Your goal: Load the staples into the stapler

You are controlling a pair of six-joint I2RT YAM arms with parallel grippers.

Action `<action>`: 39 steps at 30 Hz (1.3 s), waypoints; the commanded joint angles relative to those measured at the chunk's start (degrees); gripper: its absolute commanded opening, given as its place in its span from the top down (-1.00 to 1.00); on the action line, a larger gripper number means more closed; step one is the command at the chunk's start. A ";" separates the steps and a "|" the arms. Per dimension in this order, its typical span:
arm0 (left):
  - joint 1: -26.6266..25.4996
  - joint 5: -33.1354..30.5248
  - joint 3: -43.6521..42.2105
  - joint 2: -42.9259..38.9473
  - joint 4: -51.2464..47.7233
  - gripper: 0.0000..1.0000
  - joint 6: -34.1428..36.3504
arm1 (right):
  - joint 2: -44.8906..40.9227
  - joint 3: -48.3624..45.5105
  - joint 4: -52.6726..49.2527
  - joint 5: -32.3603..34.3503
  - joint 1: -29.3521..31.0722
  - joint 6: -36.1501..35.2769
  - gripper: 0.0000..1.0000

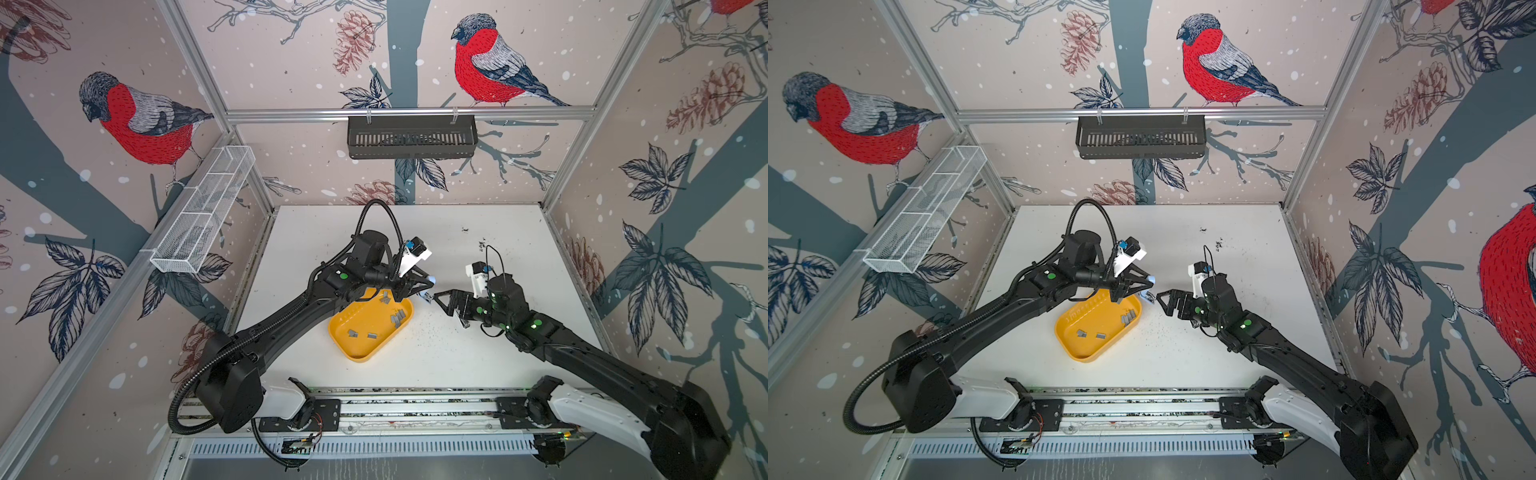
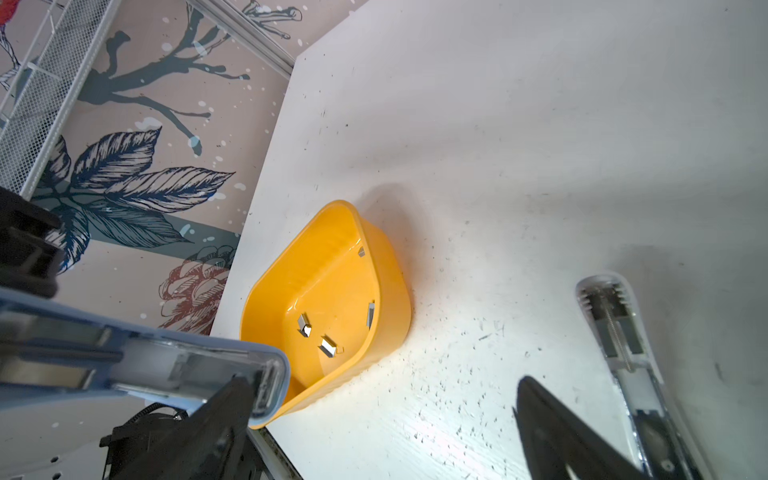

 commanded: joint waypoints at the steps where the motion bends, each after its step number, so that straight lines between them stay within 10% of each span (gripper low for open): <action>1: 0.17 1.06 0.11 -0.28 2.24 0.69 0.43 | 1.07 0.59 0.30 0.48 1.22 -1.53 -0.99; 13: 1.13 10.57 0.95 1.04 1.98 0.69 -0.48 | -4.63 0.07 0.27 -3.65 0.81 -11.25 -0.98; 25: 3.61 30.41 2.23 3.79 3.47 0.69 -3.17 | -11.44 0.59 10.18 -20.85 1.26 -16.31 -0.39; 39: 3.81 33.46 2.53 3.86 3.26 0.68 -2.91 | -6.94 1.57 16.91 -18.36 6.57 -16.43 -0.11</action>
